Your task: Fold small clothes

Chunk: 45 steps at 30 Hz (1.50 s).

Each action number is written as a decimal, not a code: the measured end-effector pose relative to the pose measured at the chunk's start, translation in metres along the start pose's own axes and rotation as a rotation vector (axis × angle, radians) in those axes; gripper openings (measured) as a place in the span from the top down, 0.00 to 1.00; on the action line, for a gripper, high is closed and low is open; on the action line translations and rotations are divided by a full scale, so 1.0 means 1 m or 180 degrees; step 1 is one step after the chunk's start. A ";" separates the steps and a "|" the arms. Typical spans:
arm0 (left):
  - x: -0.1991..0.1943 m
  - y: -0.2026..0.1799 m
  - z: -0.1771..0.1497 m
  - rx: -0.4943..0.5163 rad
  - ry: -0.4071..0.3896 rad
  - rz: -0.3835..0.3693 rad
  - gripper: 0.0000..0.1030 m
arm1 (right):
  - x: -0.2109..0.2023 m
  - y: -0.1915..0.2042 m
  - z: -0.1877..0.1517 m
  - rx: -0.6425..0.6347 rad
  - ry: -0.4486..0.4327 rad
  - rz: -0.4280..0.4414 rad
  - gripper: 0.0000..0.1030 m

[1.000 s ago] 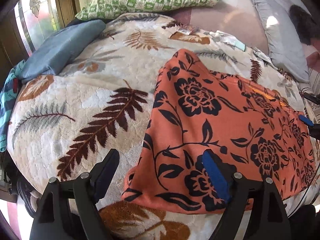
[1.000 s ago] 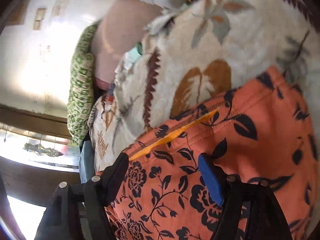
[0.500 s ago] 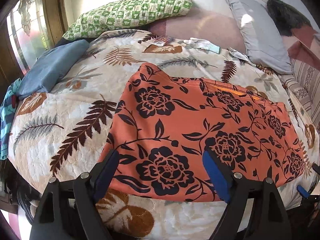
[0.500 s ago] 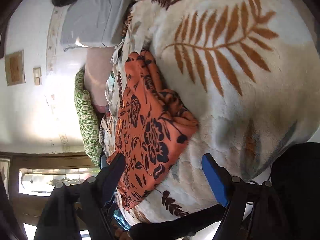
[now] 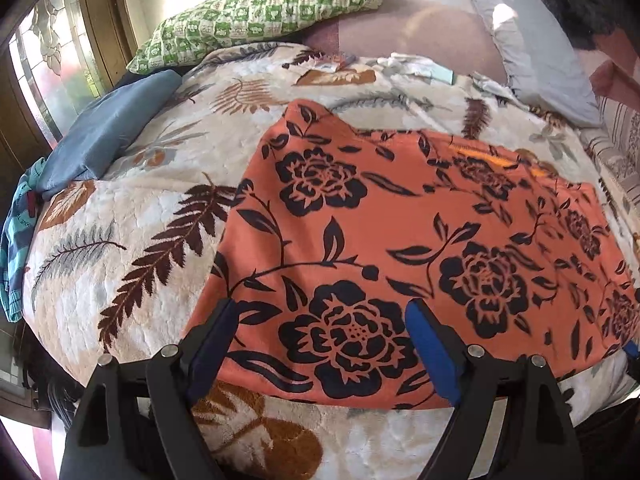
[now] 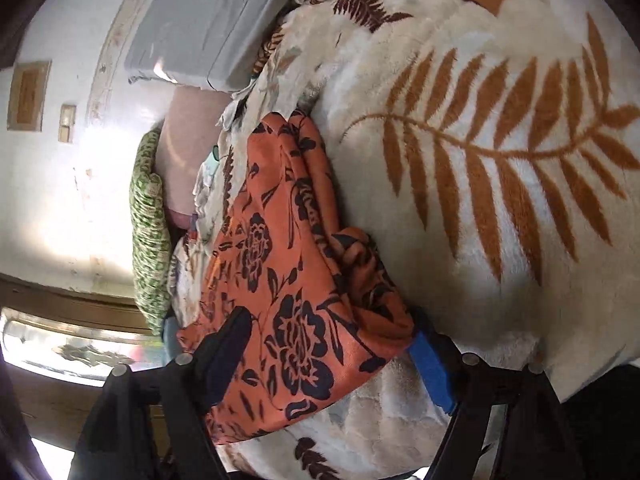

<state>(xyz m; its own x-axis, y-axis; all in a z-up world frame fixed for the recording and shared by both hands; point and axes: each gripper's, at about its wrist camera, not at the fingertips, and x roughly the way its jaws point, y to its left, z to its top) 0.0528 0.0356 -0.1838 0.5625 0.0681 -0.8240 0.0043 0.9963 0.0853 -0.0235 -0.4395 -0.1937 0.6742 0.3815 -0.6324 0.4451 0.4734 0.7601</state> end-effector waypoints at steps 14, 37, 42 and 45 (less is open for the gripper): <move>0.021 -0.026 -0.005 0.0458 0.0125 0.0182 0.14 | 0.015 0.037 0.005 -0.0295 0.0100 -0.0632 0.83; -0.073 0.185 -0.017 -0.1340 -0.0378 0.0358 0.16 | 0.231 0.281 -0.290 -0.2817 0.1645 -0.0304 0.65; -0.083 0.175 -0.007 -0.1267 -0.0443 0.0244 0.16 | 0.182 0.288 -0.278 -0.2601 0.1554 0.0529 0.22; -0.090 0.151 0.007 -0.1089 -0.0539 0.0079 0.16 | 0.147 0.273 -0.247 -0.2360 0.1297 0.0673 0.22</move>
<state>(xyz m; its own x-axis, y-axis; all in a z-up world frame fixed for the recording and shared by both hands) 0.0085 0.1794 -0.0933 0.6877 0.1114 -0.7174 -0.2712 0.9561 -0.1115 0.0513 -0.0586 -0.1160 0.3728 0.7071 -0.6008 -0.2596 0.7011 0.6641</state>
